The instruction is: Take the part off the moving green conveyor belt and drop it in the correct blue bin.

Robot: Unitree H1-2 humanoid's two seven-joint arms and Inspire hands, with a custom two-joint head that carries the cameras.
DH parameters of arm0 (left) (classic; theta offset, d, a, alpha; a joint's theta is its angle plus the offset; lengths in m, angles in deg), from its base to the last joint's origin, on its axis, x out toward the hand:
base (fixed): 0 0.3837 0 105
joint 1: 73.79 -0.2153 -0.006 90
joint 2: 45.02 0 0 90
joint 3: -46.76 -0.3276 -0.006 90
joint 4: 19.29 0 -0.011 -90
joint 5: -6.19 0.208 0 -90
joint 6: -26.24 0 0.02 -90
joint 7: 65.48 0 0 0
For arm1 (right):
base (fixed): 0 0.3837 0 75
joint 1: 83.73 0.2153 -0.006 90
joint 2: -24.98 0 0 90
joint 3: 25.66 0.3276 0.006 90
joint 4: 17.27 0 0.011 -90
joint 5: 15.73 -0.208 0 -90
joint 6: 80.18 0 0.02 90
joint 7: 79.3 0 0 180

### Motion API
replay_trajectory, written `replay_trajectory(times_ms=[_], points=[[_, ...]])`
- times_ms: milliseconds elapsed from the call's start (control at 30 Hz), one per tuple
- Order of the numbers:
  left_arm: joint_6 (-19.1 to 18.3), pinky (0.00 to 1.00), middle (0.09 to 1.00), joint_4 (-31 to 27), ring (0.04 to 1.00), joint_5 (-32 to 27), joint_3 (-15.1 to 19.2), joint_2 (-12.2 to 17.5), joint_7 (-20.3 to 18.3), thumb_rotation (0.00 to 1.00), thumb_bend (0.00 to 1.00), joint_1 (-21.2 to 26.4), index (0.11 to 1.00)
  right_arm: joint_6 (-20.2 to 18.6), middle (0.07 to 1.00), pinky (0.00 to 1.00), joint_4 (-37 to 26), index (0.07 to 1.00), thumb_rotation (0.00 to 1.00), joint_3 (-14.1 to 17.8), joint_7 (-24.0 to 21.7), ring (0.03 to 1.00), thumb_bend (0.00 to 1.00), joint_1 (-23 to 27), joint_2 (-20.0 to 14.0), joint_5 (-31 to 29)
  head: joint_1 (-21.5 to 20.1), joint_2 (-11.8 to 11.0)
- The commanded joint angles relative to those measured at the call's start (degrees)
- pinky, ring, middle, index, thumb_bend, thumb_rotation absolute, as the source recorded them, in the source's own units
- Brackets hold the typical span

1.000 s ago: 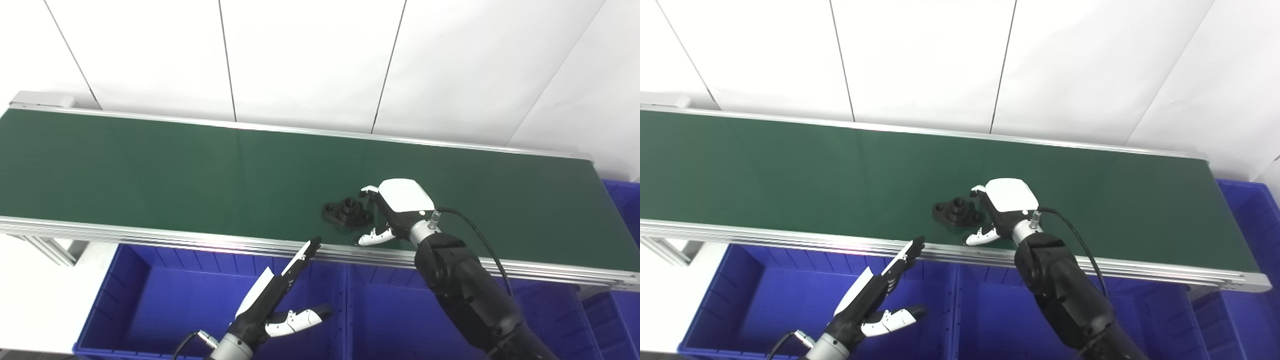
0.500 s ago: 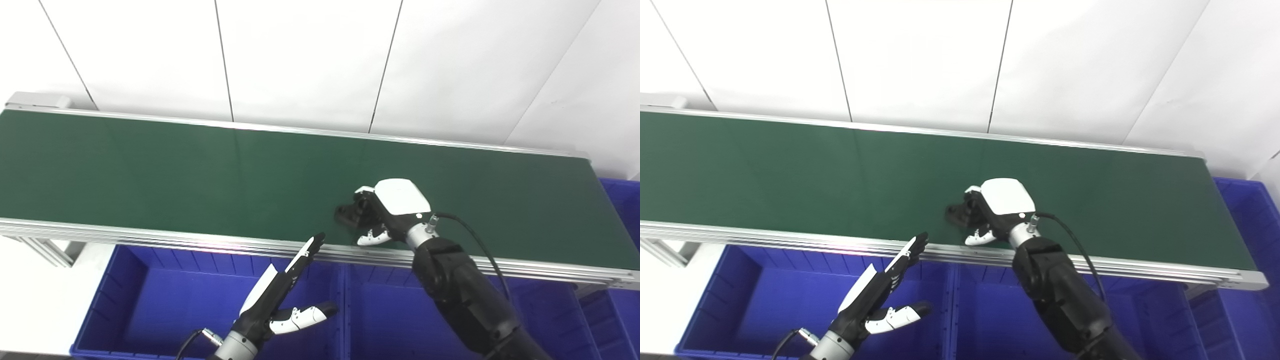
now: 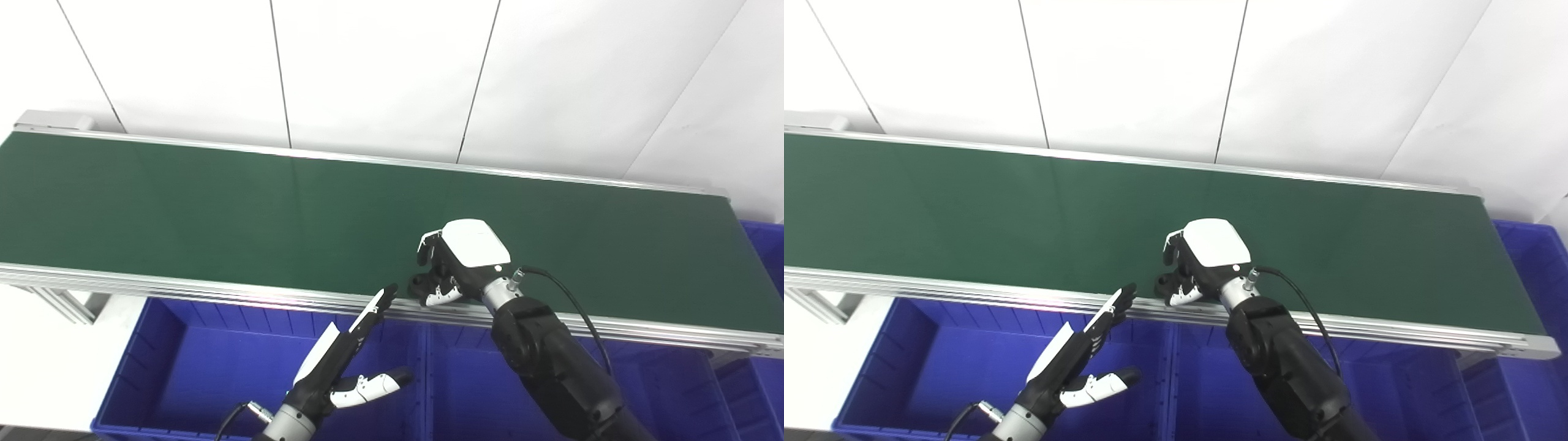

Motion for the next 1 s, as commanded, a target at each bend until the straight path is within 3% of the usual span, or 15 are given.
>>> replay_trajectory(times_ms=[0, 133, 967], points=[[0.6, 0.97, 1.0, -1.5, 1.0, -0.3, 0.1, -0.2, 0.5, 0.68, 0.55, 1.2, 1.0, 2.3, 0.425, 0.21, -0.6, 0.504, 0.0, 0.6, 1.2, 0.273, 0.52, 0.9, -0.9, 0.4, 0.0, 0.1], [1.0, 0.97, 1.0, -1.3, 1.0, -0.5, 0.2, -0.2, 0.4, 0.67, 0.54, 1.2, 1.0, 2.3, 0.446, 0.16, -0.6, 0.484, 0.0, 0.5, 1.6, 0.222, 0.52, 1.1, -1.1, 1.0, -0.1, 0.0], [1.5, 0.97, 1.0, -0.8, 0.999, -0.4, 0.2, -0.1, 0.4, 0.65, 0.52, 1.5, 1.0, 2.3, 0.442, 0.18, -1.7, 0.485, 0.0, 0.8, 2.0, 0.243, 0.52, 2.0, -0.3, 1.9, -0.2, -0.5]])
